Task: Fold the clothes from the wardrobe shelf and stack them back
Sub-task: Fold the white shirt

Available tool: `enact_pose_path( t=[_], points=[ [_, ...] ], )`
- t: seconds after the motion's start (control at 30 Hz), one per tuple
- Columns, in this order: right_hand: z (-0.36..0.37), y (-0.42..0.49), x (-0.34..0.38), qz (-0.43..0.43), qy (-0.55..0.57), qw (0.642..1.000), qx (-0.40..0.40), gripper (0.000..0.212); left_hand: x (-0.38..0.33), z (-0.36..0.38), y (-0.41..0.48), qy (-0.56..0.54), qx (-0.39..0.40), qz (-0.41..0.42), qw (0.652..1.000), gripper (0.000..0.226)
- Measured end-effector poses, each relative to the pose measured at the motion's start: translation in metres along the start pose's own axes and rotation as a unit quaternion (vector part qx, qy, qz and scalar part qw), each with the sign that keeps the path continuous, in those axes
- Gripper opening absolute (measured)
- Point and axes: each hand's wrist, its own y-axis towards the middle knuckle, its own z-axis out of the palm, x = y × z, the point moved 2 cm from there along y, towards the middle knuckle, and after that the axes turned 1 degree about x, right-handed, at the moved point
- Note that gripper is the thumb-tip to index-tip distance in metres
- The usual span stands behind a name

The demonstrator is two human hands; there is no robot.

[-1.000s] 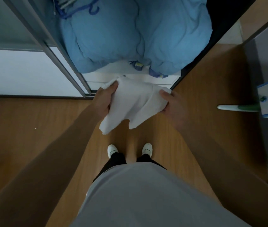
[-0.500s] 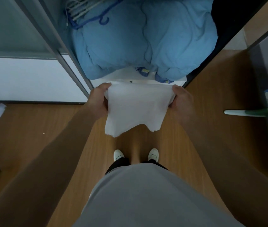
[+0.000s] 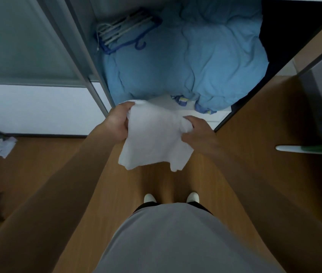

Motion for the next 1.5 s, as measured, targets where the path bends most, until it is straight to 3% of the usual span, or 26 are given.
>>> enact_pose_path(
  t=[0.03,0.13,0.23,0.47,0.57,0.63,0.73,0.8,0.9,0.97,1.07,1.17,1.23,1.33,1.5],
  points=[
    [-0.001,0.003,0.005,-0.001,-0.017,1.000,-0.009,0.016,-0.007,-0.005,0.002,0.037,0.005,0.003,0.999,0.029],
    [-0.014,0.020,0.022,0.018,-0.034,0.999,-0.009,0.025,-0.028,-0.018,0.005,0.155,0.021,0.011,0.988,0.029],
    [-0.030,0.035,0.041,0.053,-0.014,0.999,-0.004,0.019,-0.052,-0.027,0.008,0.238,-0.009,0.039,0.970,0.021],
    [-0.063,0.062,0.083,0.064,0.063,0.994,-0.057,0.018,-0.112,-0.043,0.011,0.273,-0.091,0.169,0.943,0.021],
    [-0.074,0.072,0.107,0.048,0.084,0.992,-0.079,0.019,-0.142,-0.034,0.005,0.346,-0.064,0.304,0.885,0.038],
    [-0.077,0.077,0.124,0.031,0.068,0.994,-0.073,0.020,-0.154,-0.017,-0.008,0.418,0.072,0.342,0.838,0.062],
    [-0.082,0.082,0.148,0.001,0.065,0.997,-0.051,0.018,-0.163,0.013,-0.022,0.568,0.201,0.349,0.718,0.106],
    [-0.088,0.083,0.160,-0.027,0.064,0.997,-0.030,0.021,-0.172,0.027,-0.025,0.628,0.192,0.354,0.665,0.103],
    [-0.102,0.083,0.172,-0.073,0.031,0.997,-0.011,0.027,-0.185,0.036,-0.025,0.682,0.155,0.359,0.618,0.052],
    [-0.110,0.085,0.173,-0.110,-0.022,0.993,-0.043,0.018,-0.192,0.035,-0.026,0.680,0.141,0.356,0.625,0.034],
    [-0.119,0.091,0.172,-0.171,-0.069,0.976,-0.113,0.008,-0.208,0.035,-0.034,0.646,0.100,0.407,0.638,0.028],
    [-0.119,0.093,0.175,-0.159,-0.087,0.983,-0.024,0.046,-0.227,0.036,-0.043,0.635,0.091,0.436,0.631,0.027],
    [-0.120,0.096,0.179,-0.154,-0.118,0.980,-0.040,0.037,-0.236,0.035,-0.046,0.633,0.082,0.435,0.635,0.024],
    [-0.130,0.103,0.192,-0.118,0.013,0.988,-0.103,0.007,-0.249,0.035,-0.049,0.613,0.073,0.442,0.651,0.021],
    [-0.163,0.126,0.231,-0.172,0.093,0.971,-0.135,0.008,-0.286,0.046,-0.043,0.605,0.064,0.450,0.654,0.038]
  ],
)
